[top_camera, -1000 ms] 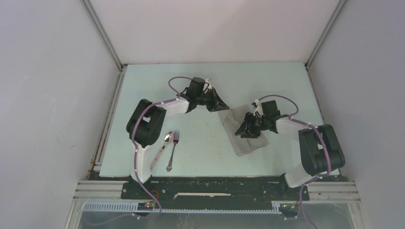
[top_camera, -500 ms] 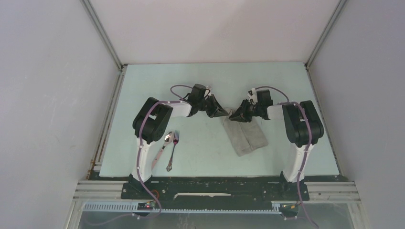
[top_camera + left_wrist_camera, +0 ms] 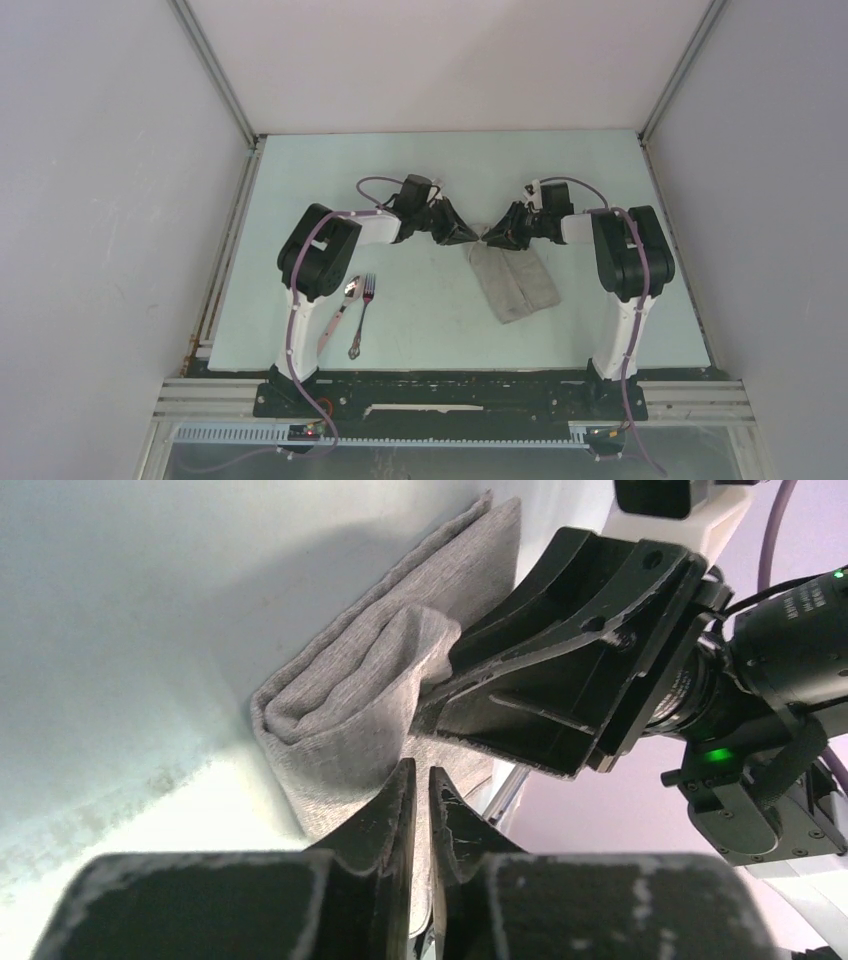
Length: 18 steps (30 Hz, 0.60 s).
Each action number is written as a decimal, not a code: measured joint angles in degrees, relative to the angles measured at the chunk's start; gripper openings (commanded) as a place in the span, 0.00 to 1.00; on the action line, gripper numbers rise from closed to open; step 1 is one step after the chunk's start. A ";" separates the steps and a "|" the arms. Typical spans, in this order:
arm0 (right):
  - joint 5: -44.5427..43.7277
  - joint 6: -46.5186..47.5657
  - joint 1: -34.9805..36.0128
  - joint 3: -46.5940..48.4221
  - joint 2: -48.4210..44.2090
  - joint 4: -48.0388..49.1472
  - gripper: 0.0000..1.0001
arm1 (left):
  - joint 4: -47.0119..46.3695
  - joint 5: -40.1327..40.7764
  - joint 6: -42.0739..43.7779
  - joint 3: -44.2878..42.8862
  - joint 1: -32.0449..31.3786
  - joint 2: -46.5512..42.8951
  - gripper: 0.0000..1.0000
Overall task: Fold the napkin into a case and place the utensils inside
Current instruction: Smooth out the 2/3-rectangle-folded napkin at the center of the board.
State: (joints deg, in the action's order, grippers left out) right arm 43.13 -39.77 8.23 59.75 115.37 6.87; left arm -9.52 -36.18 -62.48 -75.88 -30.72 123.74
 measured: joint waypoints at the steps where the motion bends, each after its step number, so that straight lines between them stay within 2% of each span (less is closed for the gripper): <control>1: 0.04 0.07 0.02 0.04 -0.09 -0.35 0.41 | 0.46 -0.02 0.02 -0.46 0.00 0.02 0.09; 6: -0.79 3.02 0.87 0.11 -3.87 -6.99 0.48 | 0.94 -0.42 -0.04 -5.57 0.00 1.53 0.06; 11: -1.90 7.15 2.08 -0.31 -12.17 -13.99 0.49 | -2.73 -2.38 -2.54 -9.88 -0.20 5.81 0.03; 18: -0.70 8.87 3.63 -11.52 -19.82 -14.78 0.47 | -7.28 -4.28 -9.22 -10.08 -0.66 11.67 0.01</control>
State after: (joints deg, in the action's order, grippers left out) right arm 42.44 -30.89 11.86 48.23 95.55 -7.90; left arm -16.80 -40.47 -71.70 -85.95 -31.38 135.41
